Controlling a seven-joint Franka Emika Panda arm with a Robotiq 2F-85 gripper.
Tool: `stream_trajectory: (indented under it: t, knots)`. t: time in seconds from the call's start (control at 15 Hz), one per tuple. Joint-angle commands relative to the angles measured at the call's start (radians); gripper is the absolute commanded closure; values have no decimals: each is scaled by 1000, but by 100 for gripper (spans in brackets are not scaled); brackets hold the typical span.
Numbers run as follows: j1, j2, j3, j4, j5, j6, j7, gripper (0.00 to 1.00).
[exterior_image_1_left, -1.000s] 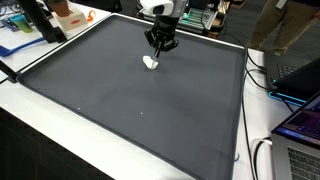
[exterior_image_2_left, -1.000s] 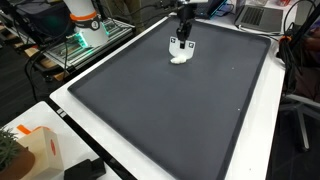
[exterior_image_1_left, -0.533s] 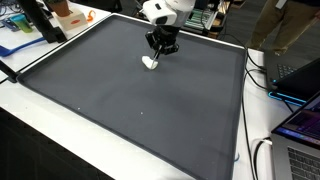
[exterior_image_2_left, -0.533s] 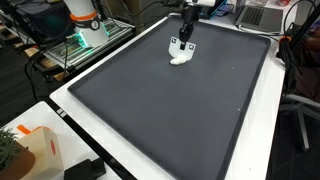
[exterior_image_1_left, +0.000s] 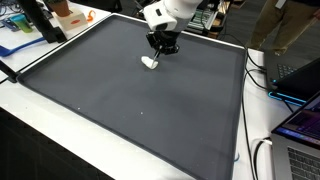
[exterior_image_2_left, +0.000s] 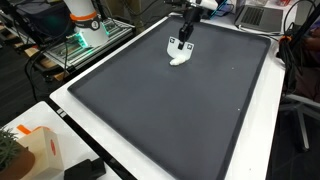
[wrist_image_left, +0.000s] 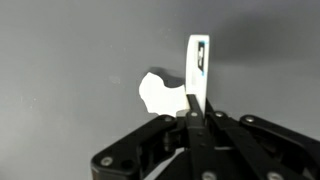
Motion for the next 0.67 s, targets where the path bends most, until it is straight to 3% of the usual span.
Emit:
stream_trajectory:
  t: [0.0,0.6]
  knots:
    - [-32,50,0,-12,75,-80,-75,99]
    - [-64,-46,-12,-74,128,92,-72,99]
